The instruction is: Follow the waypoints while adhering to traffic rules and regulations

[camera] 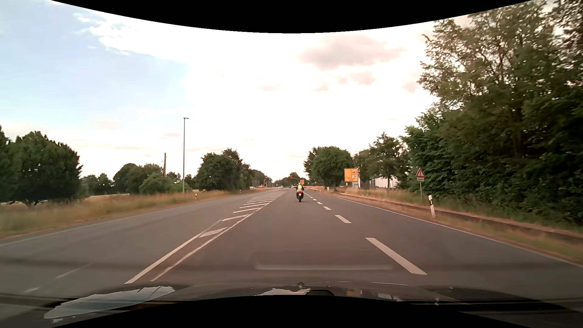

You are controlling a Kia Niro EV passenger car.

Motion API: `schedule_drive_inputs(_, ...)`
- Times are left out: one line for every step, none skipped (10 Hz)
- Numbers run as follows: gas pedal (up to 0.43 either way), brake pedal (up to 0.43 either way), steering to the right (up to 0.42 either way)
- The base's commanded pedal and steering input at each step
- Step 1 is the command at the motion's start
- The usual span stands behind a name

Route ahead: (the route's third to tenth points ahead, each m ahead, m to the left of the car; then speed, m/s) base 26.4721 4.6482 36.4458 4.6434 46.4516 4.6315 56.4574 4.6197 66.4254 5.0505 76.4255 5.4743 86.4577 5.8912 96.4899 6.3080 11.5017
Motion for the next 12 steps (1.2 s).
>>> schedule_drive_inputs(0.177, 0.0, -0.006)
schedule_drive_inputs(0.177, 0.0, -0.006)
schedule_drive_inputs(0.177, 0.0, -0.006)
schedule_drive_inputs(0.177, 0.0, -0.006)
schedule_drive_inputs(0.169, 0.0, -0.006)
schedule_drive_inputs(0.157, 0.0, -0.006)
schedule_drive_inputs(0.15, 0.0, -0.006)
schedule_drive_inputs(0.138, 0.0, -0.006)
schedule_drive_inputs(0.13, 0.0, -0.005)
schedule_drive_inputs(0.13, 0.0, -0.005)
schedule_drive_inputs(0.118, 0.0, -0.004)
schedule_drive_inputs(0.118, 0.0, -0.003)
